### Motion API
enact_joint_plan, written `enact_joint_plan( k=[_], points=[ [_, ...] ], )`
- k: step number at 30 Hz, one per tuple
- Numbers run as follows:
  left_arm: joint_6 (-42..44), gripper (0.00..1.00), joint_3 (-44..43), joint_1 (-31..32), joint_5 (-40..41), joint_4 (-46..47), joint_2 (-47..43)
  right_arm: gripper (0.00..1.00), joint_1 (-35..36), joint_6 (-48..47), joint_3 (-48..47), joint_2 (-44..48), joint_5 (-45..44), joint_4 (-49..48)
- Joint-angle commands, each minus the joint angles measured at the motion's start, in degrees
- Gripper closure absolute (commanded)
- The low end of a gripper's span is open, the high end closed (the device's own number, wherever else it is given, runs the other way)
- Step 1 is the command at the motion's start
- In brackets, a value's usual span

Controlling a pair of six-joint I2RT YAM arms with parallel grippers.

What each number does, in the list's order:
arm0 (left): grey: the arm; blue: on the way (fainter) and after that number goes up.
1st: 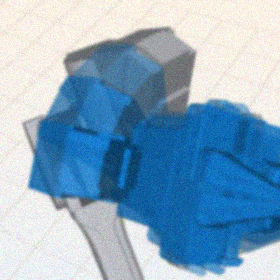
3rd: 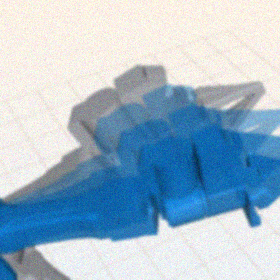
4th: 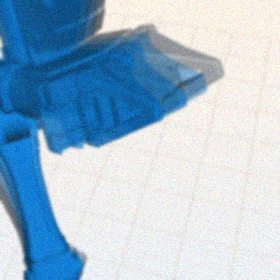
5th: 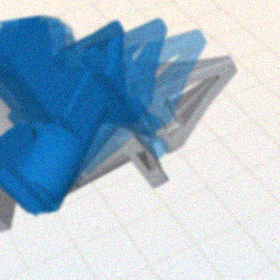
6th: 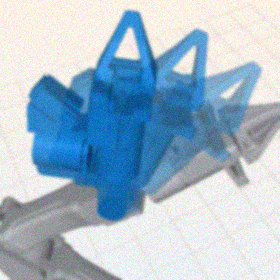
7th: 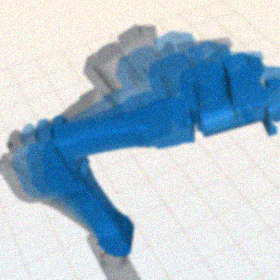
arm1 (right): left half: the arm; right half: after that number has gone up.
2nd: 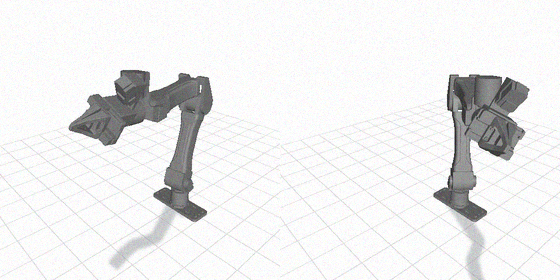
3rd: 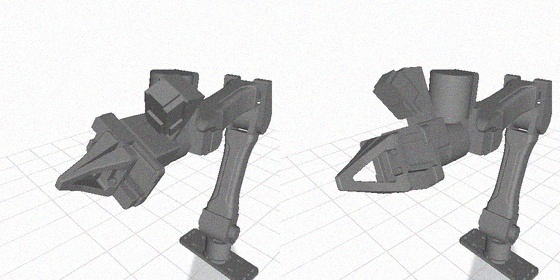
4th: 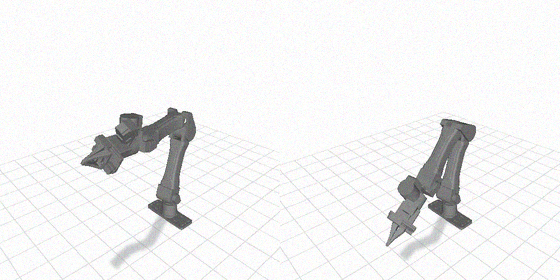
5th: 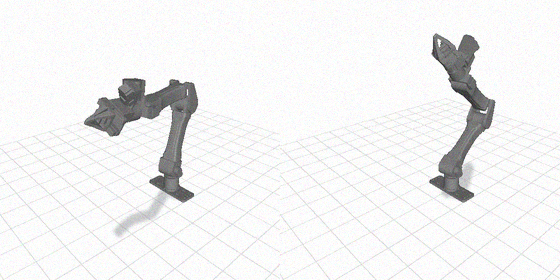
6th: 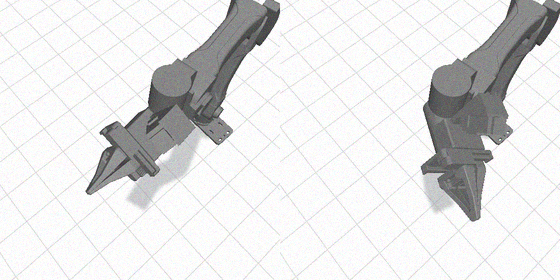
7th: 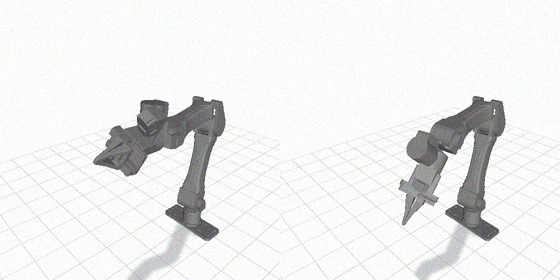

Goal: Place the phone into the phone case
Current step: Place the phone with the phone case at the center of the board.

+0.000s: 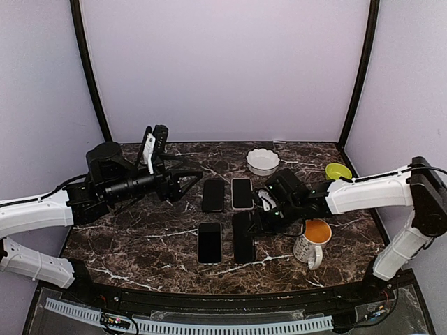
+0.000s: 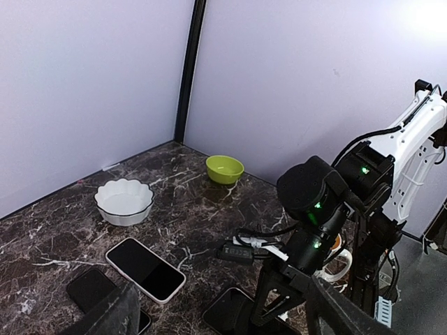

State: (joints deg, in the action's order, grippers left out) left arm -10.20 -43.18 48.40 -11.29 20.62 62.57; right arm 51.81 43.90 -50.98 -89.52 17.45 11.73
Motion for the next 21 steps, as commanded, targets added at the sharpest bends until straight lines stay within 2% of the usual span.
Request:
enact_joint_plan(
  k=[1,3,8,21],
  points=[
    [1.0,0.16,-1.9,-0.2,0.4,-0.2,-0.6,1.0,-1.3,1.6,-1.2,-2.6,4.7,-7.3],
    [1.2,0.16,-1.8,-0.2,0.5,-0.2,-0.7,1.0,-2.0,1.9,-0.5,-3.4,5.1,-8.2],
    [1.5,0.16,-1.8,-0.2,0.6,-0.4,-0.8,0.77,-2.7,1.4,-1.1,-6.1,2.0,-4.5],
    [1.9,0.16,-1.8,-0.2,1.1,-0.6,-0.8,0.72,-2.1,1.4,-2.2,-7.6,-7.2,5.0]
  ],
)
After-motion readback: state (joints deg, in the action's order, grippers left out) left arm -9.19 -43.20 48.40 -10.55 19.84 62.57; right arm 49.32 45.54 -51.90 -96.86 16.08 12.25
